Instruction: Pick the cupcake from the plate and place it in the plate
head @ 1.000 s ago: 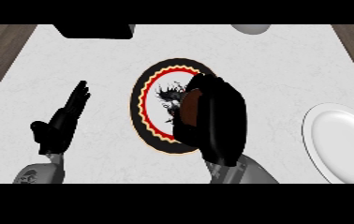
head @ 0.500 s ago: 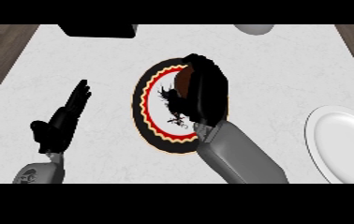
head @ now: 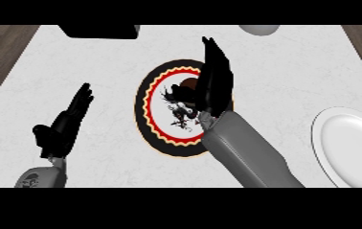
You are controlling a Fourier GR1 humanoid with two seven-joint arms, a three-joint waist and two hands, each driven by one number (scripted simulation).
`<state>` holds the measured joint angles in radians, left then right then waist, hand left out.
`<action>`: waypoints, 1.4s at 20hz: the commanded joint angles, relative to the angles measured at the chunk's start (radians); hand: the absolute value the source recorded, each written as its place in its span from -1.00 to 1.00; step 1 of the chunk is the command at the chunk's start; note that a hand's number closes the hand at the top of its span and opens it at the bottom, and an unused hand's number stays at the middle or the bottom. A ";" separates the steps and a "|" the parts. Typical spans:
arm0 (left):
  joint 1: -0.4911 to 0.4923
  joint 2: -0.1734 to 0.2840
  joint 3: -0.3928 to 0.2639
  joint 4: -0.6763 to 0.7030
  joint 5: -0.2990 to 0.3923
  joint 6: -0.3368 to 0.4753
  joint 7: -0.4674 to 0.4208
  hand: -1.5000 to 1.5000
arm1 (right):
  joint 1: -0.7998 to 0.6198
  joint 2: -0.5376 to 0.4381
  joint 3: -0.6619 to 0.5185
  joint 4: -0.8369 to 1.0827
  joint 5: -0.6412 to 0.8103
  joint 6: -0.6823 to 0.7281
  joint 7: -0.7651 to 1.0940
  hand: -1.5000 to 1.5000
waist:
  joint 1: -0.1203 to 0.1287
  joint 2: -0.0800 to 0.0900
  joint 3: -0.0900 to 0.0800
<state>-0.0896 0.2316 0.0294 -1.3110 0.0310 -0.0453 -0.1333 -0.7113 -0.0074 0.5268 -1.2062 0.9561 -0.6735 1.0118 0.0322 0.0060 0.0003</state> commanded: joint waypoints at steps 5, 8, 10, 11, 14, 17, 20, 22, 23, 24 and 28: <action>0.008 -0.001 0.019 -0.007 0.001 0.018 0.011 0.00 | 0.151 0.007 -0.061 -0.147 -0.059 -0.356 -0.031 -1.00 | -0.027 -0.005 0.002; 0.039 0.005 0.020 -0.034 0.001 0.013 0.004 0.00 | 0.248 -0.010 -0.081 -0.302 -0.119 -0.357 -0.123 -1.00 | -0.040 -0.010 0.001; 0.041 0.023 0.036 0.000 0.007 -0.012 -0.034 0.00 | 0.432 -0.034 0.000 -0.366 -0.170 -0.430 -0.229 -1.00 | -0.045 -0.007 0.001; -0.022 0.008 0.041 0.025 0.014 0.003 0.003 0.00 | 0.440 -0.091 -0.013 -0.419 -0.239 -0.409 -0.270 -1.00 | -0.048 -0.005 0.001; 0.033 0.028 0.047 -0.042 0.024 -0.022 0.005 0.00 | 0.604 -0.202 0.028 -0.568 -0.328 -0.413 -0.361 -1.00 | -0.040 -0.007 0.001; 0.100 -0.002 0.018 -0.068 0.002 -0.010 -0.019 0.00 | 0.683 -0.339 0.047 -0.596 -0.522 -0.449 -0.545 -1.00 | -0.029 -0.005 0.002; 0.020 -0.029 0.014 -0.029 -0.024 0.038 0.008 0.00 | 0.796 -0.449 0.060 -0.736 -0.667 -0.406 -0.648 -1.00 | -0.041 -0.006 0.003; 0.063 -0.012 0.028 -0.042 -0.007 0.005 0.002 0.00 | 0.781 -0.455 0.015 -0.661 -0.788 -0.398 -0.806 -1.00 | -0.032 -0.005 0.002; 0.059 -0.034 0.011 -0.093 -0.014 0.032 0.037 0.00 | 0.847 -0.461 0.022 -0.681 -0.824 -0.392 -0.858 -1.00 | -0.035 -0.006 0.003; 0.042 0.016 0.044 -0.096 0.010 -0.006 0.059 0.00 | 0.846 -0.485 -0.014 -0.656 -0.871 -0.352 -0.900 -1.00 | -0.035 -0.006 0.004; -0.029 -0.021 0.035 0.010 -0.026 0.012 0.024 0.00 | 0.911 -0.400 -0.068 -0.569 -0.968 -0.262 -1.103 -1.00 | -0.039 -0.006 0.001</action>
<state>-0.0596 0.2168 0.0562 -1.3601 0.0169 -0.0332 -0.1080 0.1506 -0.4314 0.5148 -1.8392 0.1008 -1.0081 0.0806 -0.0054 -0.0005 0.0023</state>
